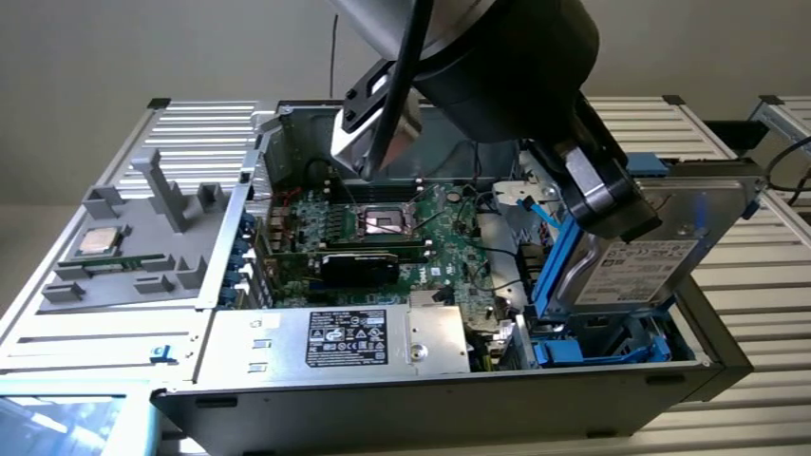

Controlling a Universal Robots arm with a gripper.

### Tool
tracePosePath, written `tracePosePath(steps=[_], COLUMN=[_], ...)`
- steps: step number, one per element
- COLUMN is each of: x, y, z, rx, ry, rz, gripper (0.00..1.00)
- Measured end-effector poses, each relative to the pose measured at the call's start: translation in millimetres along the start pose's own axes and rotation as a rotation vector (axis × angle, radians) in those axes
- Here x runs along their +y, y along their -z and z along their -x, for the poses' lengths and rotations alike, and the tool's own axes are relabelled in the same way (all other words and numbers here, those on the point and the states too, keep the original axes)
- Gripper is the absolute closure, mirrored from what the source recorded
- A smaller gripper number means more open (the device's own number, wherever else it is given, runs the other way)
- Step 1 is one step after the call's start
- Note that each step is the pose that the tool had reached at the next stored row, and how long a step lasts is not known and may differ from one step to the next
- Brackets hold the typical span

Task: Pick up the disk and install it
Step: 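Insert the disk into the insertion slot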

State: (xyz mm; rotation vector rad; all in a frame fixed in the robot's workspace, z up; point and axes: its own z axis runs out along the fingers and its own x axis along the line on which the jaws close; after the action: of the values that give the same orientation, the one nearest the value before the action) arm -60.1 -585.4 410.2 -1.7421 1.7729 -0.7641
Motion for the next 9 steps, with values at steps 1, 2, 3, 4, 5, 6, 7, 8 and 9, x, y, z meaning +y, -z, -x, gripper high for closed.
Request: tracePosePath(steps=[1,2,3,4,5,6,7,8,9], x=[0.9,1.6,2.2,3.0,3.4,3.8,4.4,4.8,5.1], y=[-0.1,-0.3,-0.5,-0.6,-1.0,-1.3,-1.8,-2.1,-2.4], z=[-0.1,-0.2,-0.4,-0.6,-0.9,-1.6,-1.8,-1.9,-2.1], rx=[-0.0002,-0.0004,-0.0006,-0.0008,-0.0012,-0.0016,-0.0020,-0.0021,-0.0020], ry=[0.000,0.000,0.000,0.000,0.000,-0.001,-0.001,-0.001,-0.001], rz=[-0.0010,-0.0020,-0.0027,-0.0035,-0.0042,-0.0044,-0.0048,-0.0052,-0.0052], gripper=[0.62,0.62,0.62,0.62,0.62,0.62,0.62,0.62,0.62])
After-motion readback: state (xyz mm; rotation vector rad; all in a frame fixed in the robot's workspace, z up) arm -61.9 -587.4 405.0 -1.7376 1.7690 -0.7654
